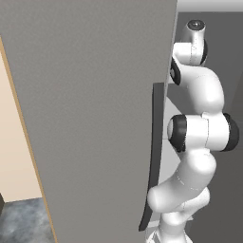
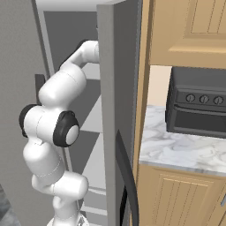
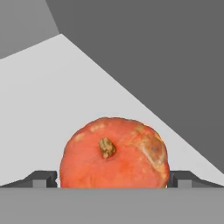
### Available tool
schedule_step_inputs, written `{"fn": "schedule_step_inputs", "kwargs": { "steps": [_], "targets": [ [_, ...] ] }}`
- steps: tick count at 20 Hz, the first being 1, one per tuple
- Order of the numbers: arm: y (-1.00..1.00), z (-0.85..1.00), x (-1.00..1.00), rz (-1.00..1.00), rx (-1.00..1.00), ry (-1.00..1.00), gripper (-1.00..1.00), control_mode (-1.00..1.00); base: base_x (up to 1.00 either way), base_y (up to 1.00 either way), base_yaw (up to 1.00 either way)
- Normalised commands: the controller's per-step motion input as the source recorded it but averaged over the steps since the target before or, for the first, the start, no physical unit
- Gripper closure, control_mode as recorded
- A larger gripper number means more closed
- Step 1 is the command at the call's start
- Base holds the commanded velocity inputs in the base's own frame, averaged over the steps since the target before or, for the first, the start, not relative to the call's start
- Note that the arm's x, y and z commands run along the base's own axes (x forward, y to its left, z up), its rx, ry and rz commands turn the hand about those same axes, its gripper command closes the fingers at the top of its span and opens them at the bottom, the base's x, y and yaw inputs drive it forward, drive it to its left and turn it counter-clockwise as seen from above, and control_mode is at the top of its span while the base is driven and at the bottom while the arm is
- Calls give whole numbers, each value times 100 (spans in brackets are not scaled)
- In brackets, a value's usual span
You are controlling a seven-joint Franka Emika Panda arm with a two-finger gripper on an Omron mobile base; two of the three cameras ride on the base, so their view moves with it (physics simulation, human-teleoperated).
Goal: Take the squash, pear, and lemon from the freezer and place them in the bowl on the counter.
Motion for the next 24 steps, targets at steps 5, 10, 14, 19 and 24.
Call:
{"fn": "schedule_step_inputs", "kwargs": {
  "steps": [5,10,14,19,24],
  "targets": [
    [-13,-11,11,0,0,0,-100,-100,0,0,0],
    [-10,-26,10,0,0,0,-100,-100,0,0,0],
    [-11,-31,9,0,0,0,100,-100,0,0,0],
    [-11,-8,2,0,0,0,100,-100,0,0,0],
    [-9,-2,-7,0,0,0,100,-100,0,0,0]
  ]
}}
